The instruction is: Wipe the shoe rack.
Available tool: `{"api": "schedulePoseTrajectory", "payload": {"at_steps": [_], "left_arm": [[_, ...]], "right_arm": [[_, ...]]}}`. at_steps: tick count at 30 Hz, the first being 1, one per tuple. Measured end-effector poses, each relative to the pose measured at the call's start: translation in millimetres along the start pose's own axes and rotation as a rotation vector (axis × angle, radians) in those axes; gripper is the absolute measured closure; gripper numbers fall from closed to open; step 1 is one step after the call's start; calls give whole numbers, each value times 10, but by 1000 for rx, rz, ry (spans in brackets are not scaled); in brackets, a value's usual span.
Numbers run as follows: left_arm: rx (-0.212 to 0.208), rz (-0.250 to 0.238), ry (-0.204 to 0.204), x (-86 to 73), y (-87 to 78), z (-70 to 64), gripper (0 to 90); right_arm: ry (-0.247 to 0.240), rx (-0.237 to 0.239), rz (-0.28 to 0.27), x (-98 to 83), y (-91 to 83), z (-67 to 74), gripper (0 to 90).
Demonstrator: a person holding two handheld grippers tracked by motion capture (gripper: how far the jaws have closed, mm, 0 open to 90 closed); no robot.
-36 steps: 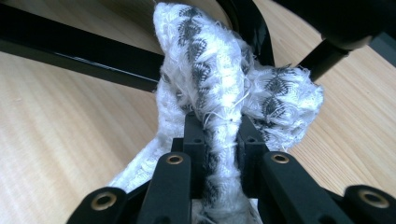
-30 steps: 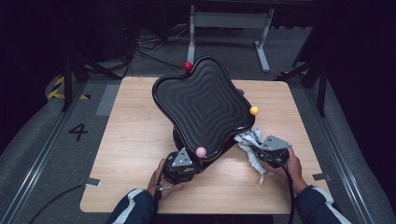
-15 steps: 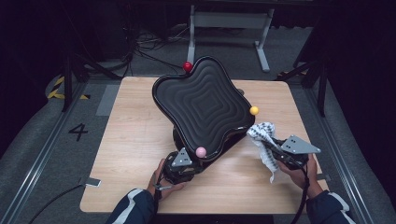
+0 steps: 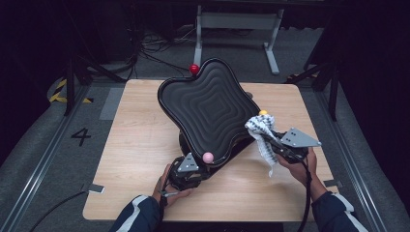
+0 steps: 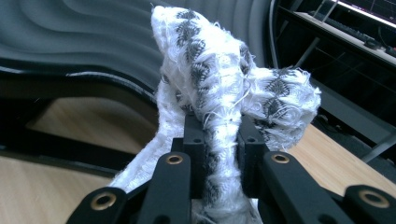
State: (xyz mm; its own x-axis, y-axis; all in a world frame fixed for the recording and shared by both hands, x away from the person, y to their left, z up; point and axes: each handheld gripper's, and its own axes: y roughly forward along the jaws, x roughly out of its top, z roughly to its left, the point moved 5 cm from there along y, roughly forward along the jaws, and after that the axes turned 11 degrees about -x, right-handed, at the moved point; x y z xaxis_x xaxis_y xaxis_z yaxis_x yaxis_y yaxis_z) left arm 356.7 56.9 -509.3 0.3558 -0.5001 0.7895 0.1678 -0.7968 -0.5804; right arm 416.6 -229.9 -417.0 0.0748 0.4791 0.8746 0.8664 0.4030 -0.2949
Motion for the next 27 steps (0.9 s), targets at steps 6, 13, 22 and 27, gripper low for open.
{"api": "schedulePoseTrajectory", "payload": {"at_steps": [6, 13, 22, 27], "left_arm": [[-1, 2, 2, 0, -1, 1, 721], [-4, 4, 4, 1, -3, 7, 719], [-3, 5, 13, 7, 8, 6, 718], [1, 10, 22, 11, 13, 8, 715]], "right_arm": [[-29, 57, -17, 185, 197, 177, 784], [-86, 116, -26, 311, 332, 497, 783], [-103, 162, -56, 398, 306, 738, 786], [-104, 212, -66, 454, 268, 924, 785]]}}
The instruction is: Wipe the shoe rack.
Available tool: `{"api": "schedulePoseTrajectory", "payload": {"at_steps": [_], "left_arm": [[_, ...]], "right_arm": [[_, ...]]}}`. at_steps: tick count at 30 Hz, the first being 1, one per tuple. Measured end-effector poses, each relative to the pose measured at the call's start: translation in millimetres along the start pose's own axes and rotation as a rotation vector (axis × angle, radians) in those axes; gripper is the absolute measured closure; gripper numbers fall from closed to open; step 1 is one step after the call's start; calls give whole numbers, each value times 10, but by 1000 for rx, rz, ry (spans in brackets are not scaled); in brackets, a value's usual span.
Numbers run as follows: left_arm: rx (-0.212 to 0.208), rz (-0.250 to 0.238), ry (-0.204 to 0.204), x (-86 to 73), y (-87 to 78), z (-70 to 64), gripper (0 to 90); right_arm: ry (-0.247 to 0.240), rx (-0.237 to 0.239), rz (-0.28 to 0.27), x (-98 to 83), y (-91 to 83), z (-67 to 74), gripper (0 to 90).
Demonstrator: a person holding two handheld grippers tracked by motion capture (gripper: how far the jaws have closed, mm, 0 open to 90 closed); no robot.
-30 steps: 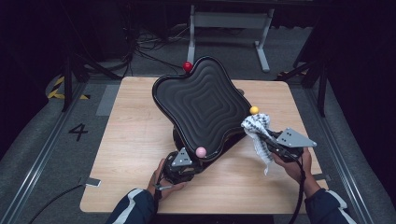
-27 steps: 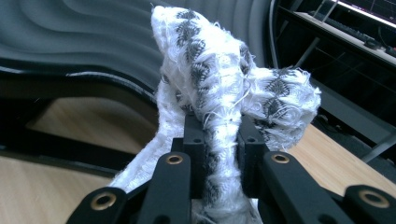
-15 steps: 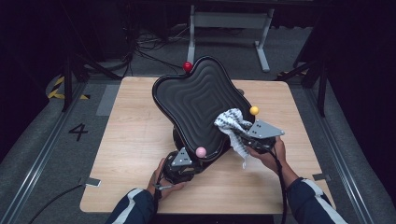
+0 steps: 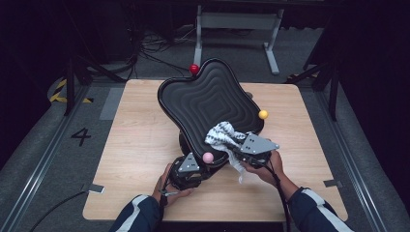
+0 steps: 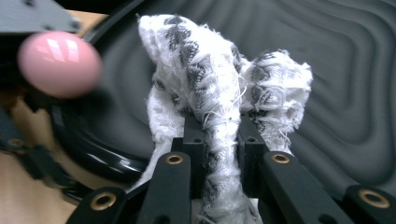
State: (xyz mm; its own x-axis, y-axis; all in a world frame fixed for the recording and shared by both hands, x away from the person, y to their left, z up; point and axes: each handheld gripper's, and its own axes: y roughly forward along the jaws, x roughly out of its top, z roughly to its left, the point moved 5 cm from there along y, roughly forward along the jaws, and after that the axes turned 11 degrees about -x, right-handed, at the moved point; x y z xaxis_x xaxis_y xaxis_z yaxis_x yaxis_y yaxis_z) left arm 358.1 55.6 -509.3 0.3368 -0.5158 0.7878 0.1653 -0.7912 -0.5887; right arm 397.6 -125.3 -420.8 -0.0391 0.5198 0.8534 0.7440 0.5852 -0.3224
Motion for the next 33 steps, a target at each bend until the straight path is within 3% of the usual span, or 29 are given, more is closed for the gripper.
{"api": "schedulePoseTrajectory", "payload": {"at_steps": [5, 7, 14, 22, 30, 32, 33], "left_arm": [[1, -1, 2, 0, 2, -2, 715], [1, -2, 5, 1, 3, -2, 715], [2, -2, 4, 1, 2, -4, 717], [0, -2, 6, 1, 3, -5, 719], [2, -3, 6, 1, 4, -7, 720], [1, -2, 5, 1, 4, -7, 720], [1, -2, 5, 1, 3, -6, 720]], "right_arm": [[-5, 60, -12, 74, 1, 200, 782], [-37, 66, -18, 104, 7, 284, 781], [-57, 47, -17, 80, 26, 241, 778], [-2, -40, 15, -21, 86, -35, 777], [39, -172, 60, -164, 44, -419, 780], [67, -180, 69, -207, 39, -484, 780], [137, -191, 79, -304, 23, -623, 780]]}}
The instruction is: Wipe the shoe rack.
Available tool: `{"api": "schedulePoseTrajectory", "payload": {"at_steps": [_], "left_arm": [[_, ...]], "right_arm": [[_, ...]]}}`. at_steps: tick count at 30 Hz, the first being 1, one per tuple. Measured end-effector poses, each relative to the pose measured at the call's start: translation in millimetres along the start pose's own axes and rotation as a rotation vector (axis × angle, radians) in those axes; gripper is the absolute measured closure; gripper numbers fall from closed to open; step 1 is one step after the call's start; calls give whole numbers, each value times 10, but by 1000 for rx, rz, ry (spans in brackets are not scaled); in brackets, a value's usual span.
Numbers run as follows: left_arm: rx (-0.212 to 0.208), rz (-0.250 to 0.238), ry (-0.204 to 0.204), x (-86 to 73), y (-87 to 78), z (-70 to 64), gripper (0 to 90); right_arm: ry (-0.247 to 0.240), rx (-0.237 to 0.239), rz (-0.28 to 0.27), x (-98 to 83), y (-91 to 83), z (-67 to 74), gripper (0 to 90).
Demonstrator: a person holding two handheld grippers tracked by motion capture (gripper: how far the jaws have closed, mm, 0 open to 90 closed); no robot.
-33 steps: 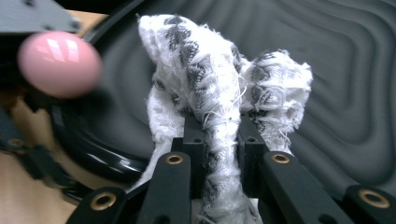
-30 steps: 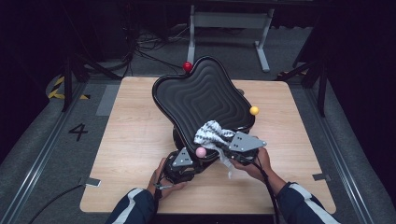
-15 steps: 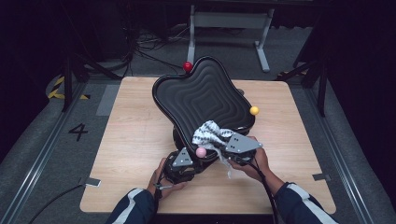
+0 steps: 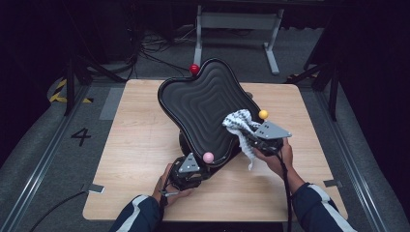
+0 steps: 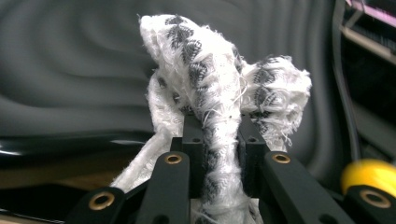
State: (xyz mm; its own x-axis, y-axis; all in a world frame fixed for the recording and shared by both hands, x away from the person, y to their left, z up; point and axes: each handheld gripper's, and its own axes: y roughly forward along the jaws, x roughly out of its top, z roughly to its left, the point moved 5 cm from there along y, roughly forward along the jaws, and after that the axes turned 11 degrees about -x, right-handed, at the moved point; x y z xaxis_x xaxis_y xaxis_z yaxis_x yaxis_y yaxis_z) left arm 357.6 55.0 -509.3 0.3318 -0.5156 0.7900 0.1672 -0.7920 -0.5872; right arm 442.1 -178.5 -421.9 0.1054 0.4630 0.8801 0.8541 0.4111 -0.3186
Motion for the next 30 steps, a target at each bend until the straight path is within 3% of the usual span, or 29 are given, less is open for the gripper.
{"api": "schedulePoseTrajectory", "payload": {"at_steps": [2, 3, 7, 13, 21, 30], "left_arm": [[0, 0, 0, 0, 0, 0, 720], [-1, 0, 0, 0, -1, 2, 719], [2, 0, -5, -1, -2, 1, 719], [3, -1, -5, -1, -3, 3, 719], [2, 2, -8, -2, -4, 6, 718], [11, 0, -12, -2, -5, 8, 717]], "right_arm": [[10, -2, 2, -20, 3, -42, 780], [15, -24, 7, -56, -6, -127, 780], [4, -66, 19, -104, -20, -233, 780], [20, -84, 27, -151, -15, -344, 780], [28, -62, 27, -127, -16, -285, 784], [10, 43, 20, 2, -18, -31, 785]]}}
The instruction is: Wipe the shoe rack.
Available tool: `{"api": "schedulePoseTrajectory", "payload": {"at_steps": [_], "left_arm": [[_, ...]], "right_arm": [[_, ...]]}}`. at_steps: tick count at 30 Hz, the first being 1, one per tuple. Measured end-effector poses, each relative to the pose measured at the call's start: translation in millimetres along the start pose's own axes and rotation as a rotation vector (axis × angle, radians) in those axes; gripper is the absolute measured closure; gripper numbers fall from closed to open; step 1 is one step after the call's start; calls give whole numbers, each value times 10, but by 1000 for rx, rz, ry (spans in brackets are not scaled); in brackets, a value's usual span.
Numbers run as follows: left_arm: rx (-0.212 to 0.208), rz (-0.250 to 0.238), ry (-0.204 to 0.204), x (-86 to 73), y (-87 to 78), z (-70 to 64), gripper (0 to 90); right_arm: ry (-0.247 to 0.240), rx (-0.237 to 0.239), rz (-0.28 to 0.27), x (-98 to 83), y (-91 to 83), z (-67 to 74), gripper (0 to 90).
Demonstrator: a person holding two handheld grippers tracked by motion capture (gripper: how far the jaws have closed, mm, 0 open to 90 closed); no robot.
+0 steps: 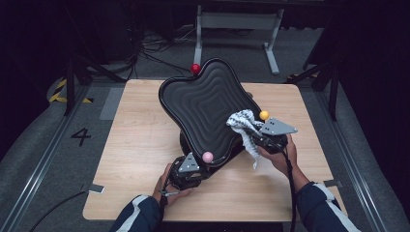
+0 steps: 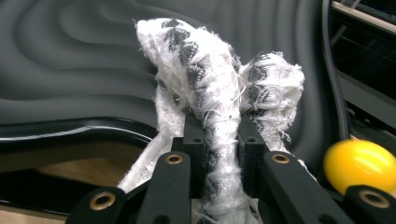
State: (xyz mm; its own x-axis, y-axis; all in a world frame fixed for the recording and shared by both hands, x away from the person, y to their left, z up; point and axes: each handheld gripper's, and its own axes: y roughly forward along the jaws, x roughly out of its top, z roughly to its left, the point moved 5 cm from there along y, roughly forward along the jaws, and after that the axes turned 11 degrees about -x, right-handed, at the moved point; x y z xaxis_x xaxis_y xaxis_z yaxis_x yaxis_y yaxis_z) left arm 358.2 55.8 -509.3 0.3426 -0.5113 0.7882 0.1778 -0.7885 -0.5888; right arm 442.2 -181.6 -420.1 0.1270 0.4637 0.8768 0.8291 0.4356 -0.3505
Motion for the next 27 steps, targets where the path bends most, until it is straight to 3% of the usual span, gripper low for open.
{"api": "schedulePoseTrajectory", "payload": {"at_steps": [8, 10, 12, 13, 16, 20, 25, 27], "left_arm": [[-1, 2, 2, 0, -1, 3, 718], [0, 2, 3, 0, 0, 2, 718], [0, 2, 3, 0, -1, 2, 718], [0, 2, 3, 0, -1, 2, 718], [1, 1, 6, 1, 2, 0, 718], [8, -2, 13, 3, 8, -4, 718], [9, -1, 12, 3, 7, -6, 718], [10, 0, 11, 2, 6, -6, 718]], "right_arm": [[-67, 103, -13, 117, -64, 308, 778], [-85, 155, -25, 149, -88, 412, 779], [-120, 138, -28, 175, -106, 474, 781], [-120, 138, -28, 175, -106, 474, 781], [-99, 209, -35, 211, -125, 587, 778], [-157, 206, -60, 237, -114, 741, 774], [-178, 236, -50, 283, -68, 887, 769], [-220, 231, -60, 304, -42, 910, 769]]}}
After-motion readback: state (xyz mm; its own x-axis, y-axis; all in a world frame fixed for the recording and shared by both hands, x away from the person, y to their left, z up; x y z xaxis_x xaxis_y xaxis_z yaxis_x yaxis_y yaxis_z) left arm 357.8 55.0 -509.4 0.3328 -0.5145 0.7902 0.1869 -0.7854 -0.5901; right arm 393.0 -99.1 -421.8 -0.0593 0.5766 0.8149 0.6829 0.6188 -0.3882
